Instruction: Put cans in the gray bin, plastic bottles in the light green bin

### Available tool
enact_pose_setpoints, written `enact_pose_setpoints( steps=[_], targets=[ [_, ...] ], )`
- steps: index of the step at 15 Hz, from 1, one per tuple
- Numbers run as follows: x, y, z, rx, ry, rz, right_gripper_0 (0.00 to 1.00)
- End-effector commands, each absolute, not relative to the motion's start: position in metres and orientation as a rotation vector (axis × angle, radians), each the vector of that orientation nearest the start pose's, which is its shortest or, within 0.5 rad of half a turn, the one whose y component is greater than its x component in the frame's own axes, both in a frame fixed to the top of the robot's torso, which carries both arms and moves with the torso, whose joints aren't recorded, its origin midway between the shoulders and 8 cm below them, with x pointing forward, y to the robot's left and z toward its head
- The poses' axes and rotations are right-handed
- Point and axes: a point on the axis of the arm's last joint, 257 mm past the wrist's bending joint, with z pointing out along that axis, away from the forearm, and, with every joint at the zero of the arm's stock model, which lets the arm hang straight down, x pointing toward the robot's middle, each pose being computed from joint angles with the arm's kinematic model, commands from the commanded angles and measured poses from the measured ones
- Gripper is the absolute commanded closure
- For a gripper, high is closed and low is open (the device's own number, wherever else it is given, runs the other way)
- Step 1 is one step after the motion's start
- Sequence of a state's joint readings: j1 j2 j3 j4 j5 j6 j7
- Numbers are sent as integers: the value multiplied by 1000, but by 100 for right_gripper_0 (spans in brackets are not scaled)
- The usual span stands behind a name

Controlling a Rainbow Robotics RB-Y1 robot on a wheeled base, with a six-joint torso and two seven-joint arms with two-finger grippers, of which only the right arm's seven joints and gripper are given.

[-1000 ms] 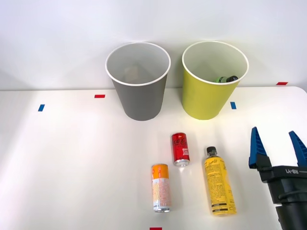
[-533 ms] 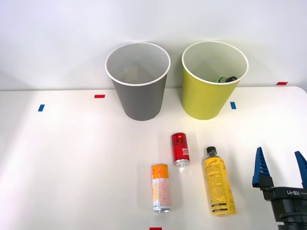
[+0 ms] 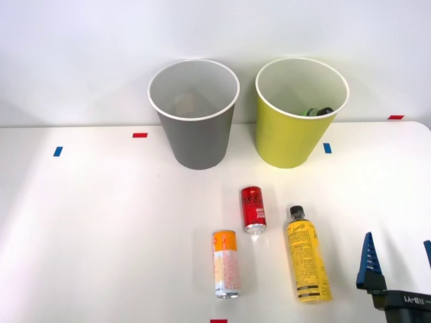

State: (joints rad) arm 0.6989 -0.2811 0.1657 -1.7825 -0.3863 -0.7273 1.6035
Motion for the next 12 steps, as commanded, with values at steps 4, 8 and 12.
enact_pose_setpoints(
  steps=[4,8,12],
  targets=[
    [305,-323,-255,113,1370,-85,0],
    [304,-312,-261,136,1381,61,0],
    [279,-301,-267,98,1396,69,0]
  ],
)
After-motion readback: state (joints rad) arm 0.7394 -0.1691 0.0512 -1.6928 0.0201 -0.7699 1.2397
